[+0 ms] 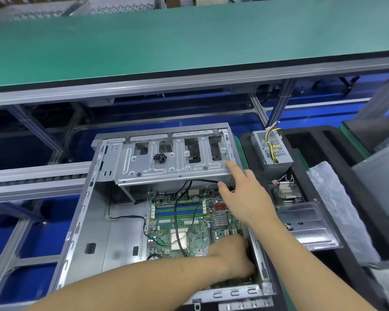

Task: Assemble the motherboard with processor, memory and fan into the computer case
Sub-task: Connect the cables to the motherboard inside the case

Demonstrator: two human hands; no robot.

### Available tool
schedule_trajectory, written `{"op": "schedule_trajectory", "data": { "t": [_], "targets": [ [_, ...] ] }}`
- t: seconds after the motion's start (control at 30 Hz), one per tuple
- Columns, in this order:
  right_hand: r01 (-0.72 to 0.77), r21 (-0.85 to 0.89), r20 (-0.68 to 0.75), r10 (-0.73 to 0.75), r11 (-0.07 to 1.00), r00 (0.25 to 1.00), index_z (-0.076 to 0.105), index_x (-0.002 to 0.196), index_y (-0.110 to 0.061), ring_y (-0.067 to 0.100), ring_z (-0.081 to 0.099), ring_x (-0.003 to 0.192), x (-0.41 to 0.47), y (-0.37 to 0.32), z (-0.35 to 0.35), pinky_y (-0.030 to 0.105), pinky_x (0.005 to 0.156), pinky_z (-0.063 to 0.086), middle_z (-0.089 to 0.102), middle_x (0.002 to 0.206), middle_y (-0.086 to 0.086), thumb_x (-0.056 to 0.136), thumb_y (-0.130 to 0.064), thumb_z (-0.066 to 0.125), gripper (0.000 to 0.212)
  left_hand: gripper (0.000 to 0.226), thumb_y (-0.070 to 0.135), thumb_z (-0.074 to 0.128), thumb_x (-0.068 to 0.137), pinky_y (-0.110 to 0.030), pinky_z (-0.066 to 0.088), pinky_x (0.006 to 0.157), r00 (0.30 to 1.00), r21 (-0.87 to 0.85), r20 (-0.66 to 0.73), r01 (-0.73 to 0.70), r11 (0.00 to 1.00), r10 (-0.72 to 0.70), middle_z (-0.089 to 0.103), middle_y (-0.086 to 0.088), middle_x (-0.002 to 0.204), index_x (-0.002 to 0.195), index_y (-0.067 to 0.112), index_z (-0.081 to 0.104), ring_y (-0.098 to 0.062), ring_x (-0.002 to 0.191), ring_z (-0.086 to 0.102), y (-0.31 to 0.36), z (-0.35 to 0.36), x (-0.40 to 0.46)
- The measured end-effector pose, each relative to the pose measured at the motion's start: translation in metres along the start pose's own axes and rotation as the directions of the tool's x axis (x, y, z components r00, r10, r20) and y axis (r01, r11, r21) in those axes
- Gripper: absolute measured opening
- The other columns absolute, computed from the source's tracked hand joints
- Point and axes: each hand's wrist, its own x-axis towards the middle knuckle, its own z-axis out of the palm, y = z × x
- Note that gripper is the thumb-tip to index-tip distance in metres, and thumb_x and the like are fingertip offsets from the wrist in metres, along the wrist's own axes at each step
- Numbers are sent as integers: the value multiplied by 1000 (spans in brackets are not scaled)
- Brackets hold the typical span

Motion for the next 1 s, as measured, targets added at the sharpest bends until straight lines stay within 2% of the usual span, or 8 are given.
{"op": "schedule_trajectory", "data": {
  "t": [0.13,0.23,0.4,0.57,0.67,0.73,0.9,1.0],
  "targets": [
    [-2,3,-1,2,1000,1000,24,152,-48,27,61,95,0,1,1,39,79,50,45,135,-2,101,-53,44,55,18,22,61,83,-32,47,66,997,7,17,-75,997,75,58,-6,76,68,17,52,-32,86,66,0,-8,-1],
    [4,7,-3,-4,1000,1000,24,152,-48,23,54,87,1,2,1,38,75,48,45,135,-2,101,-53,43,54,28,19,68,82,-26,42,57,989,23,37,-141,990,140,52,1,61,61,17,50,-23,64,56,-7,-11,-1],
    [14,12,-18,-14,1000,1000,26,152,-47,22,53,89,1,2,2,39,78,47,46,136,-2,101,-53,44,54,42,24,66,80,-23,27,46,953,280,-50,-274,920,299,40,3,51,51,18,36,-15,47,36,-8,-17,-10],
    [21,11,-24,-21,1000,1000,27,152,-46,28,59,100,2,3,3,40,78,47,46,134,0,101,-52,45,54,32,14,65,78,-29,41,55,971,256,-52,-214,943,234,45,0,57,55,17,43,-28,61,51,-2,-17,-10],
    [23,6,-28,-23,1000,999,27,152,-45,24,52,92,3,3,3,38,76,44,46,134,0,101,-51,45,55,4,11,64,77,-37,52,64,978,250,-37,-190,949,205,62,-11,81,79,8,62,-33,81,64,4,-16,-10],
    [24,-8,-24,-24,1000,999,27,152,-45,28,57,97,3,2,3,39,77,46,46,134,1,101,-51,45,55,15,10,64,77,-39,56,70,982,257,-38,-168,952,183,67,-14,92,91,6,66,-34,86,66,6,-13,-8],
    [29,-22,-22,-30,999,999,27,152,-44,27,56,93,2,1,1,41,78,48,46,131,1,101,-51,45,54,16,7,64,76,-37,57,67,991,212,-31,-124,969,133,65,-10,89,91,7,66,-32,82,65,7,-10,-3],
    [31,-31,-26,-32,999,999,27,151,-44,30,60,100,2,0,2,40,78,48,47,132,1,101,-50,45,54,9,10,66,79,-35,54,62,983,228,3,-178,957,182,64,-9,84,87,7,64,-31,81,63,2,-15,-3]
  ]
}}
